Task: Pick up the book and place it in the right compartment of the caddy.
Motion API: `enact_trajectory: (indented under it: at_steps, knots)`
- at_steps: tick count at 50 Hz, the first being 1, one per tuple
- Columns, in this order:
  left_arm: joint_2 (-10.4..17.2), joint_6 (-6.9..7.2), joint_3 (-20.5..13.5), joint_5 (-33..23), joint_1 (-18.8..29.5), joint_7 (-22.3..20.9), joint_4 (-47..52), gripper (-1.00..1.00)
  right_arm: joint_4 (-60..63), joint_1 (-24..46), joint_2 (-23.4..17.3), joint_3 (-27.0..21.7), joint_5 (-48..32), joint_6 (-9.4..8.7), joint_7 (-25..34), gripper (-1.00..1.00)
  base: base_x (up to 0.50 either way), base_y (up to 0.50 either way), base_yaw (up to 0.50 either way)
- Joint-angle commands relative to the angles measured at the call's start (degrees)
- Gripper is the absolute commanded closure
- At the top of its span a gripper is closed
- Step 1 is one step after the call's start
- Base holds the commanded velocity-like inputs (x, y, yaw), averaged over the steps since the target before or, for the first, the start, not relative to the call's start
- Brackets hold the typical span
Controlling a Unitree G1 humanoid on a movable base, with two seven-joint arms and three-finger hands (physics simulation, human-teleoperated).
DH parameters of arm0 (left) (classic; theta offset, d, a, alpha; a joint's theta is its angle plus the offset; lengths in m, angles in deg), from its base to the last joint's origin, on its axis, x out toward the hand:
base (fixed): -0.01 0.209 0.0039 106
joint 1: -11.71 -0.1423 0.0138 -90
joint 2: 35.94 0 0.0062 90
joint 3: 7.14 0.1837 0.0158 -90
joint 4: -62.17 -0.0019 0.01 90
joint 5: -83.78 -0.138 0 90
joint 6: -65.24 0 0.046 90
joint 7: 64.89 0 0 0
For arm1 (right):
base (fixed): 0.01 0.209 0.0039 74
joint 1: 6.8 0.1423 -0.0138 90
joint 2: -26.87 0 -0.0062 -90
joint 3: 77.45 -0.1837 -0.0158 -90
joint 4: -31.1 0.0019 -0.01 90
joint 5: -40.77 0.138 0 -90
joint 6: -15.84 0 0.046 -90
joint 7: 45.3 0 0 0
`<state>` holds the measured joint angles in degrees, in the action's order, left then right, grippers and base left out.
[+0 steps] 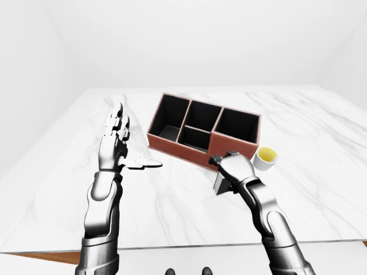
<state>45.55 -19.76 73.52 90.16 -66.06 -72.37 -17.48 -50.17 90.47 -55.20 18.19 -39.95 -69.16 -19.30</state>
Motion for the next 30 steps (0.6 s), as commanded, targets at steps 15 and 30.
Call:
enact_trajectory:
  at_steps: [15,30]
  knots:
    - [0.1,0.00,-0.1,0.3,0.3,0.4,-0.3,-1.00,-7.7,2.6,-0.7,-0.2,-0.5,0.00,-2.3,-0.30,0.00,0.00,0.00]
    - [0.1,0.00,-0.1,0.3,0.3,0.4,-0.4,-1.00,-12.2,4.3,-1.5,-0.6,-0.4,0.00,-3.8,-0.29,0.00,0.00,0.00]
